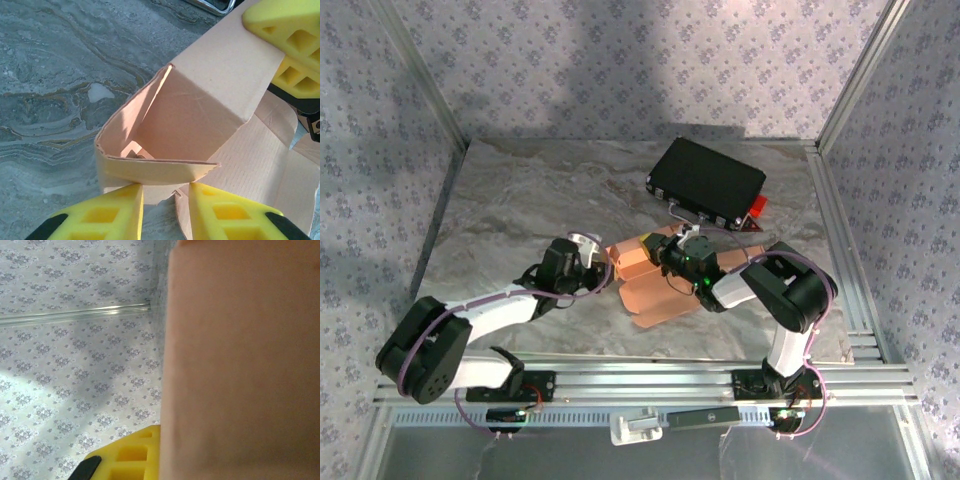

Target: Fold the paper box

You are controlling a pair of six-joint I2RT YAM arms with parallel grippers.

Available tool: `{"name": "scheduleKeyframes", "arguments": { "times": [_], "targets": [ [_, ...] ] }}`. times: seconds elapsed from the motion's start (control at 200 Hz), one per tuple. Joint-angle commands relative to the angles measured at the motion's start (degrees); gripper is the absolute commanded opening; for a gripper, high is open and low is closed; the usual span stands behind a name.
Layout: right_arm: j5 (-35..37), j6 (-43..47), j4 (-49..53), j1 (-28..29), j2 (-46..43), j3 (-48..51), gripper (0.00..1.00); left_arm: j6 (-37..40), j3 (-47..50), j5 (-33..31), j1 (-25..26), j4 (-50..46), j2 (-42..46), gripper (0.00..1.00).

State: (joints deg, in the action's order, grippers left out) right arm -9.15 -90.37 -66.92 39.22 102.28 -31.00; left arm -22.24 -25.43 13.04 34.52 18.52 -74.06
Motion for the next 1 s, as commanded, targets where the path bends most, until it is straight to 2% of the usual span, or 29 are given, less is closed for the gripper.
{"name": "scheduleKeyframes", "arguments": {
  "times": [0.0,0.16,0.255,0.355,0.425,0.58,0.71,0.835,0.994],
  "targets": [
    [-1.9,1.4,1.7,-0.4,0.2,0.5,0.00,3.0,-0.8,0.6,0.4,2.9,-0.2,0.27],
    [-2.6,1.4,2.6,-1.0,-0.7,0.8,0.00,5.3,-1.6,-2.2,0.4,-2.0,2.2,0.27],
    [-2.7,1.7,3.4,-1.4,-1.6,1.2,0.00,4.1,-0.1,-5.9,0.4,-6.1,6.7,0.32],
    [-3.3,1.6,3.2,-1.6,-1.5,0.8,0.00,3.1,5.3,-9.0,-0.4,-3.5,11.6,0.40],
    [-3.4,1.5,3.4,-1.6,-1.7,0.5,0.00,2.6,7.4,-7.7,-2.6,-2.0,13.4,0.44],
    [-3.4,1.7,3.9,-1.6,-2.1,0.4,0.00,4.3,4.7,-2.0,-8.0,-3.8,9.9,0.42],
    [-3.4,1.7,3.8,-1.5,-1.9,0.2,0.00,7.2,1.2,-1.2,-8.2,-4.1,4.6,0.42],
    [-3.3,1.6,4.1,-1.5,-2.0,0.2,0.00,9.2,-1.1,3.1,-7.9,-1.7,-0.9,0.42],
    [-3.8,1.7,4.5,-1.4,-2.0,-0.3,0.00,11.5,-1.4,6.2,-6.8,2.2,-2.8,0.42]
  ]
}}
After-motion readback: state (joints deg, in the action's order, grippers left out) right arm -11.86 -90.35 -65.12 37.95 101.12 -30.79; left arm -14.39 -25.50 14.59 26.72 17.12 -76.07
